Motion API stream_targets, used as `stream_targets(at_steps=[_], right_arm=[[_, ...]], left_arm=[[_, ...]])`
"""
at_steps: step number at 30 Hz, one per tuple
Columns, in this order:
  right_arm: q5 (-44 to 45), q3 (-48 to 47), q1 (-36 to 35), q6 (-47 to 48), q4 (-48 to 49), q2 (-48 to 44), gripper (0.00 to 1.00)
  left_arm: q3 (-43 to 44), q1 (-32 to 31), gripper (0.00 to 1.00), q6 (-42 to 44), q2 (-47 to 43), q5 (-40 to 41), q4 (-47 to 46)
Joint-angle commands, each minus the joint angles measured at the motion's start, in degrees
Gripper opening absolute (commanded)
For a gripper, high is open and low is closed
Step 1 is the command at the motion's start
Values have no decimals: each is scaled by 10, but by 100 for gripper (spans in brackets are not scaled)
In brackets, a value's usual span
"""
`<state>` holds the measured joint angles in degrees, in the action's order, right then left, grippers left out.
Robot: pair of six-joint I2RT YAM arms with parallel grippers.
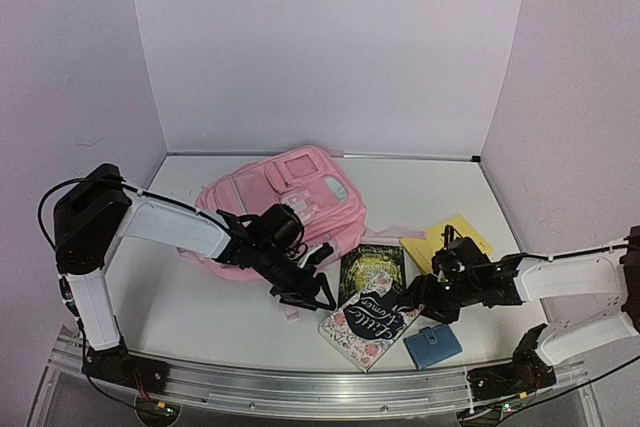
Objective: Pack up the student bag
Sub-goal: Pick up the book from the center of the board.
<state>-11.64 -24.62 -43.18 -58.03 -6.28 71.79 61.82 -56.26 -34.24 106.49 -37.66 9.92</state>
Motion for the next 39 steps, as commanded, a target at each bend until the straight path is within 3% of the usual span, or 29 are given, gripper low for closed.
stream_targets(at_steps=[1, 8, 12, 17, 20, 24, 27, 30, 33, 39], right_arm=[[-8, 31, -2, -27, 51, 14, 65], [-12, 61, -2, -60, 109, 17, 59], [-2, 80, -2, -85, 122, -14, 45], [16, 98, -2, -120, 121, -91, 19], [23, 99, -2, -132, 118, -146, 9], [30, 74, -2, -104, 108, -209, 0], [26, 35, -2, -51, 107, -222, 0], [2, -21, -2, 4, 106, -207, 0], [-32, -81, -2, 56, 107, -182, 0], [-163, -206, -2, 167, 97, -116, 0]], left_arm=[[21, -12, 55, 11, 26, -37, -3], [17, -14, 36, 13, 46, -33, 3], [16, -14, 20, 3, 56, -31, -1], [11, -14, 19, -10, 51, -14, -13], [7, -12, 24, -15, 24, 24, -13], [-8, -3, 51, -25, -34, 74, -20], [-24, 19, 73, -33, -91, 85, -34], [-36, 39, 87, -25, -146, 79, -46], [-29, 52, 94, 1, -188, 57, -36], [40, 65, 97, 100, -239, 53, 69]])
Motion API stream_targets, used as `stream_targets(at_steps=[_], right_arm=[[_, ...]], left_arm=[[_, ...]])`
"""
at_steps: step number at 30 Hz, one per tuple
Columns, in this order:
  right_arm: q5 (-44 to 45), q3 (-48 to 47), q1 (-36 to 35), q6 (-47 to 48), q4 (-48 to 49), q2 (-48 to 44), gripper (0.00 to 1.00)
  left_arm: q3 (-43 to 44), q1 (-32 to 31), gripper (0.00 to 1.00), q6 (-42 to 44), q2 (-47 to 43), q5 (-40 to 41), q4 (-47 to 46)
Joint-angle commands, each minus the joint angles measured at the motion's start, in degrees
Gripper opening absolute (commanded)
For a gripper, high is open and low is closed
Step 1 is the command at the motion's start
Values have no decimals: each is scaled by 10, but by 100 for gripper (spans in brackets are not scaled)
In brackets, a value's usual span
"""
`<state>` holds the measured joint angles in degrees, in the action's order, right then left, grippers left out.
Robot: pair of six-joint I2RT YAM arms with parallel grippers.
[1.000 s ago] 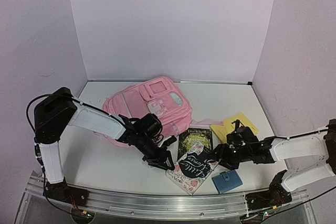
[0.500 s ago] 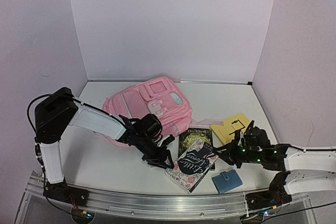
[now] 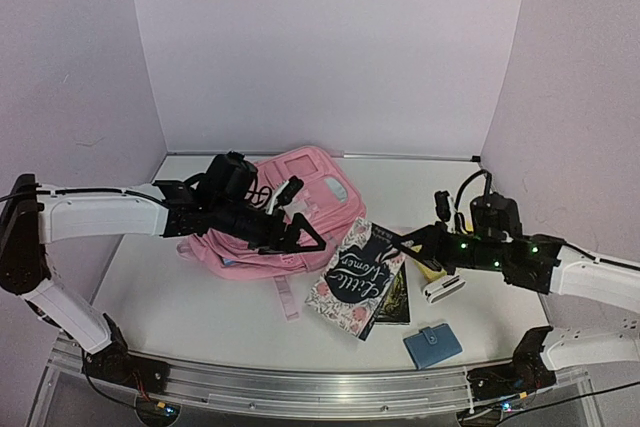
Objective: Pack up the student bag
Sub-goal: Pick up the book from the center of the board.
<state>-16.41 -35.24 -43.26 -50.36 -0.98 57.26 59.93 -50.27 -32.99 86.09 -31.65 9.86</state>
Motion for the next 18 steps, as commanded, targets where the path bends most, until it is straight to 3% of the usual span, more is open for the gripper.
stream_targets(at_steps=[1, 5, 11, 18], right_arm=[[-135, -116, -1, 107, 37, 41, 0], [-205, -208, -1, 178, -33, 103, 0], [-245, -315, -8, 282, -159, 185, 0], [-297, -384, -30, 327, -194, 236, 0]], left_arm=[[77, 7, 98, 111, -43, 0, 100], [144, 15, 100, 216, -56, 23, 202], [204, 22, 100, 295, -49, 40, 279], [233, 24, 100, 313, -7, -56, 294]])
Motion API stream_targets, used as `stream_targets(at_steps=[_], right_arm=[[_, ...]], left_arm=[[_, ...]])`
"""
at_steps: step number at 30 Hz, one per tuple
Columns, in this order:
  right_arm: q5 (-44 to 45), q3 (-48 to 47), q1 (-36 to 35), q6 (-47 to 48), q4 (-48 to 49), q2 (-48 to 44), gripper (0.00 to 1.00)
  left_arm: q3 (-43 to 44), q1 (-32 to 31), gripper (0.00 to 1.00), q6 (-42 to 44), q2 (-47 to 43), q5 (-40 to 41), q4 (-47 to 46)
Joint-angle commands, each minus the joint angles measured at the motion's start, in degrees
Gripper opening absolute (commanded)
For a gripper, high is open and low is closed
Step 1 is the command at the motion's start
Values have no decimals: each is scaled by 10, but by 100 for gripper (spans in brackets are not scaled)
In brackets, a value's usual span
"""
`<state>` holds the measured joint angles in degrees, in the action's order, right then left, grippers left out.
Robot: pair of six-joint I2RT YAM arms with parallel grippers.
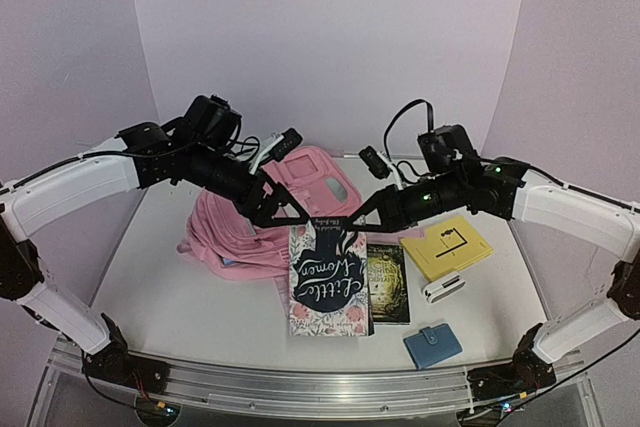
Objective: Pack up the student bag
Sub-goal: Pick up the book from the center of the board.
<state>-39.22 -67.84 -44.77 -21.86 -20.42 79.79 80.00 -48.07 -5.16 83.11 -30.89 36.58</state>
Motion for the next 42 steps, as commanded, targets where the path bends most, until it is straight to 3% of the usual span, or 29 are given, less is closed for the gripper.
stream_targets(at_steps=[1, 10, 13, 15, 21, 25, 27, 32, 33, 35, 37, 39, 42], right_arm=[[-69, -63, -17, 44, 0, 15, 0], [-89, -83, -25, 57, 1, 35, 0], [-79, -83, -24, 58, 2, 34, 0], [-68, -83, -25, 59, 2, 34, 0], [-44, -81, -25, 61, 5, 34, 0], [-33, -79, -25, 60, 10, 35, 0], [-17, -78, -24, 58, 13, 32, 0], [-4, -71, -24, 54, 30, 28, 0], [-14, -70, -24, 53, 34, 29, 0], [-41, -70, -24, 53, 39, 32, 0], [-62, -73, -24, 52, 41, 36, 0], [-75, -74, -25, 55, 41, 34, 0], [-87, -77, -24, 57, 44, 29, 0]], left_arm=[[35, 2, 100, 35, 27, -77, 24], [29, 2, 96, 28, 59, -190, 9], [19, 2, 78, 20, 62, -219, 2], [12, 2, 60, 14, 63, -233, -2], [-12, 2, 25, -5, 59, -249, -14], [-32, 2, 5, -21, 52, -252, -31], [-42, 2, 0, -31, 45, -256, -42], [-68, 2, 1, -52, 24, -252, -76], [-72, 2, 8, -54, 22, -247, -78], [-71, 2, 45, -52, 20, -222, -74], [-71, 3, 67, -43, 16, -207, -74], [-70, 3, 80, -36, 16, -196, -77], [-63, 3, 87, -26, 26, -200, -77]])
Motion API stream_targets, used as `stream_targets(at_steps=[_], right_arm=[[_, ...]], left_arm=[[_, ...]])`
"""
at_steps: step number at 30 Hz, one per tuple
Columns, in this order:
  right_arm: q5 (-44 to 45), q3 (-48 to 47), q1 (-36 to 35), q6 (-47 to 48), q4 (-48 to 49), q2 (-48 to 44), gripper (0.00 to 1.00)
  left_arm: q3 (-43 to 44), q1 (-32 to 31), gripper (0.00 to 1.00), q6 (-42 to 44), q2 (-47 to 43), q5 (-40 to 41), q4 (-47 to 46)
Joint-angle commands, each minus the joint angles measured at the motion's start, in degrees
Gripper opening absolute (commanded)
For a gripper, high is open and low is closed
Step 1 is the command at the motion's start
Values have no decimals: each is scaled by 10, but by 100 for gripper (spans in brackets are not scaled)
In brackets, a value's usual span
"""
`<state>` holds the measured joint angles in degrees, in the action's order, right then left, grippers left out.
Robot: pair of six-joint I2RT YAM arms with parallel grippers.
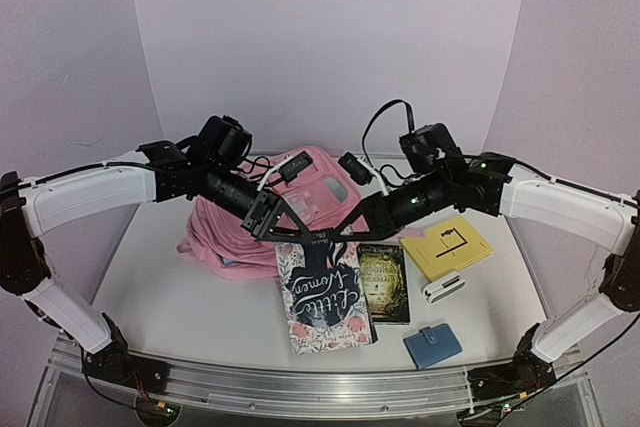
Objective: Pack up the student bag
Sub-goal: Pick up the book from the center of the board.
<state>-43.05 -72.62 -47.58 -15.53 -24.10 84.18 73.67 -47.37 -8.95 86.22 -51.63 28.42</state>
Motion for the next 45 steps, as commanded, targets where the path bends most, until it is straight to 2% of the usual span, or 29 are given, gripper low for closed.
stream_targets(at_steps=[1, 8, 10, 12, 14, 17, 22, 25, 30, 31, 32, 36, 38, 40, 45], right_arm=[[-48, -29, 4, -6, 83, -17, 0], [-52, -23, 4, -18, 109, -25, 0], [-56, -20, 4, -23, 117, -26, 0], [-59, -16, 4, -31, 133, -27, 0], [-48, -15, 4, -35, 140, -26, 0], [-28, -13, 4, -35, 142, -23, 0], [-3, -11, 4, -36, 143, -18, 0], [23, -7, 4, -36, 143, -19, 0], [89, 2, 5, -47, 143, -18, 1], [104, 5, 5, -52, 143, -17, 7], [121, 8, 6, -58, 143, -17, 18], [173, 31, 9, -81, 158, -23, 78], [194, 50, 8, -99, 183, -32, 95], [212, 78, 9, -118, 221, -49, 98], [266, 142, 9, -178, 304, -85, 98]], left_arm=[[6, -4, 88, 15, 3, -2, 8], [22, -4, 89, 28, 31, -37, 27], [18, -4, 85, 25, 29, -46, 24], [16, -4, 74, 24, 31, -55, 25], [15, -4, 56, 22, 33, -64, 29], [10, -4, 37, 19, 35, -72, 31], [4, -4, 9, 16, 30, -75, 35], [0, -4, 1, 15, 27, -76, 34], [-17, -3, 0, -15, 15, -55, 7], [-24, 0, 0, -30, 9, -33, -8], [-35, 7, 0, -49, 2, -10, -25], [-92, 47, 0, -144, -44, 58, -115], [-117, 58, 0, -190, -71, 93, -160], [-136, 63, 0, -232, -95, 121, -205], [-166, 72, 0, -321, -145, 194, -306]])
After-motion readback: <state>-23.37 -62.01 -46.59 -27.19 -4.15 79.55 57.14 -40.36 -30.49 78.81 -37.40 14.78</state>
